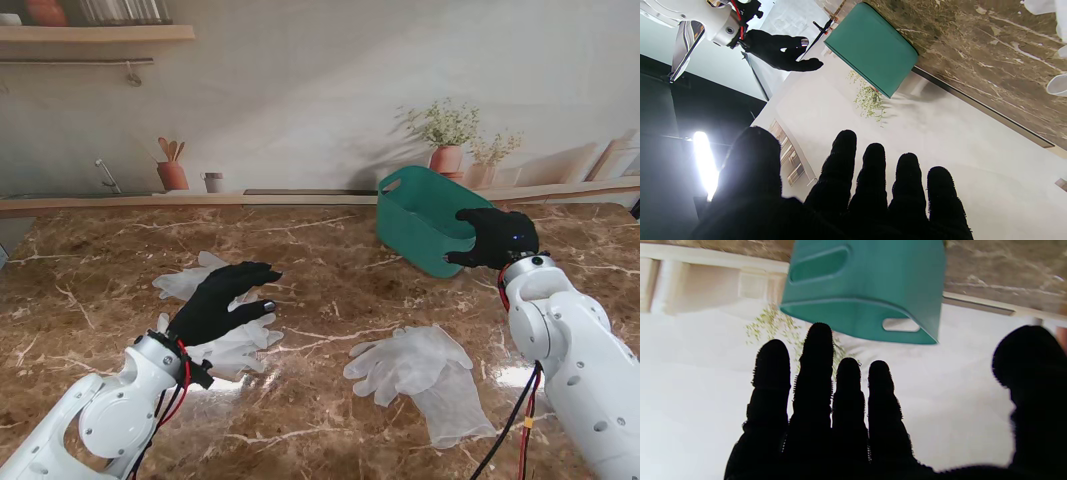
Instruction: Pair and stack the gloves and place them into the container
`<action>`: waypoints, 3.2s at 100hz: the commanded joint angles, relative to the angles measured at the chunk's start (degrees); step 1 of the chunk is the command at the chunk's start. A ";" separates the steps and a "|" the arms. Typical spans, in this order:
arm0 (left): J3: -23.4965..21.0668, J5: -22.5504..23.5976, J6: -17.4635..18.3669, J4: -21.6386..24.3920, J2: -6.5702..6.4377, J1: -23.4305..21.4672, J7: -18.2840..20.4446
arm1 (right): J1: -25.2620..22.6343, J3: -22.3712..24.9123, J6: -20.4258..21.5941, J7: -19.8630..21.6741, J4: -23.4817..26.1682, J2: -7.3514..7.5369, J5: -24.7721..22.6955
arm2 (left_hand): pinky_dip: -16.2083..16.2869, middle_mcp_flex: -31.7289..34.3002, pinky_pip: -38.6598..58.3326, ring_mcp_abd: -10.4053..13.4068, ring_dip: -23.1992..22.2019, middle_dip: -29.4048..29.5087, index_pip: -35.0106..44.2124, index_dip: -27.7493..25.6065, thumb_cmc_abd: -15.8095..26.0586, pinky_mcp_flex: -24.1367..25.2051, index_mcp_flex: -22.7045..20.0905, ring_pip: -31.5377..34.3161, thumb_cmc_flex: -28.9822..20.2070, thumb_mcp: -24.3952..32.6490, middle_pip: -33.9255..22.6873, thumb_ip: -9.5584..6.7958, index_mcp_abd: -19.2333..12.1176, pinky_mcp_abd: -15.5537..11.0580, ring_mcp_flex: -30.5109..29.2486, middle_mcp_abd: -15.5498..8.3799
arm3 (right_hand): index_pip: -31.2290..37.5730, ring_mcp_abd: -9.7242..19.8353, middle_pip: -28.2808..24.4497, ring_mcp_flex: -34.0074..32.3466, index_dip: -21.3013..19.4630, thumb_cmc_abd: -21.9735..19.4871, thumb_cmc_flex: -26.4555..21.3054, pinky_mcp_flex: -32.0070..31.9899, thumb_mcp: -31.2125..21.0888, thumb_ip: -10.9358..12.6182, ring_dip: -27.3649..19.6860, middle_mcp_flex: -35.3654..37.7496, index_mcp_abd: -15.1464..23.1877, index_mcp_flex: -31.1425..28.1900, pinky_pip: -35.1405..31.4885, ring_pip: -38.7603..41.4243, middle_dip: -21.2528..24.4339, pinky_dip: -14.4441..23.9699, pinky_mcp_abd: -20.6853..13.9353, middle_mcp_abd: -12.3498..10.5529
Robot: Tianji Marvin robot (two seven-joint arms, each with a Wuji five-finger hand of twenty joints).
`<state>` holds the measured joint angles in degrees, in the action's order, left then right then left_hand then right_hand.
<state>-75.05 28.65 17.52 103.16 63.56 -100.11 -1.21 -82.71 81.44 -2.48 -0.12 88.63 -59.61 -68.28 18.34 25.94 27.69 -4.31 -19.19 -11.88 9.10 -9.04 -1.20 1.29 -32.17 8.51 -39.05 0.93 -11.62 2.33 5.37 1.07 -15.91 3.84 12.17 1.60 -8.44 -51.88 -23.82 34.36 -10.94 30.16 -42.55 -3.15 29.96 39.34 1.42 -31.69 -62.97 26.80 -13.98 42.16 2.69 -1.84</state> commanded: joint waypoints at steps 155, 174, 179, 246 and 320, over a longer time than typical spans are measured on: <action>-1.39 0.33 0.89 -2.34 0.05 -0.53 -1.00 | 12.43 -17.62 5.72 -12.36 -18.14 -3.33 17.96 | 1.46 -0.50 2.21 3.53 0.67 1.12 0.39 -0.17 1.29 0.96 0.04 -1.44 0.52 -1.80 1.10 -0.85 -1.84 1.94 0.69 -2.03 | 45.42 0.28 -13.91 -15.74 -1.98 9.45 -19.00 16.98 -25.90 -11.90 -6.97 36.09 13.59 -26.04 -13.25 -1.38 -13.93 -11.49 0.65 -3.38; -1.59 0.67 1.06 -1.43 -0.07 -0.92 -0.61 | 11.37 -18.61 12.05 -14.18 -17.23 -3.60 18.80 | 1.39 -0.58 2.09 3.57 0.70 1.14 0.32 -0.16 1.34 0.95 0.14 -1.50 0.56 -1.81 1.16 -0.84 -1.85 1.92 0.78 -2.11 | 45.23 0.74 -13.92 -15.63 -2.37 9.50 -18.79 16.64 -26.08 -11.94 -6.92 36.17 14.04 -26.13 -13.06 -1.35 -14.05 -11.36 0.44 -3.63; -1.77 0.84 1.10 -1.10 -0.09 -1.16 -0.60 | 11.53 -19.22 13.61 -14.28 -17.56 -3.70 19.42 | 1.37 -0.61 2.05 3.61 0.71 1.15 0.32 -0.16 1.38 0.95 0.14 -1.52 0.57 -1.80 1.17 -0.84 -1.89 1.89 0.79 -2.12 | 45.21 0.73 -13.90 -15.41 -2.52 9.52 -18.82 16.30 -26.18 -11.93 -6.92 36.14 14.13 -26.17 -12.91 -1.44 -14.08 -11.30 0.30 -3.66; -2.81 1.40 0.87 -0.07 -0.25 -2.08 0.02 | 16.06 -23.47 17.65 -17.11 -24.47 -2.93 16.08 | 1.04 -0.81 1.28 3.37 0.73 1.15 0.31 -0.24 1.33 0.92 0.19 -1.55 0.41 -1.80 1.18 -0.84 -2.06 1.84 1.00 -1.86 | 42.32 2.62 -10.32 -9.08 0.75 9.24 -18.80 9.14 -25.89 -11.90 -7.67 30.47 15.70 -24.85 -6.48 -5.25 -12.73 -9.97 1.73 -5.04; -2.39 1.01 0.26 -0.10 -0.26 -1.86 0.31 | 12.46 -19.15 14.69 -13.43 -18.92 -1.84 12.70 | 1.21 -0.71 1.10 3.65 0.77 1.20 0.42 -0.37 1.26 1.00 0.13 -1.66 0.13 -1.80 1.24 -0.79 -2.20 2.25 0.92 -2.15 | -0.52 0.20 0.65 20.30 2.89 5.20 -3.61 -11.19 -10.80 -3.95 -11.85 -6.07 12.52 1.92 12.26 -17.55 0.11 -7.20 1.44 -4.31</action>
<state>-77.61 29.65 18.01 103.00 63.36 -101.76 -0.91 -68.96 61.58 12.56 -14.22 68.83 -61.80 -55.40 19.55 25.94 29.08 -3.84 -19.11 -11.28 9.18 -9.04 -1.20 1.33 -32.17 8.51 -39.05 0.93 -11.53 2.33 5.08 3.58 -15.91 3.29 14.07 1.87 -9.64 -35.83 -21.65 40.57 -17.17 21.35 -55.39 -9.42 20.17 37.39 14.22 -33.00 -53.67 11.29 -15.79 34.26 4.79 -6.71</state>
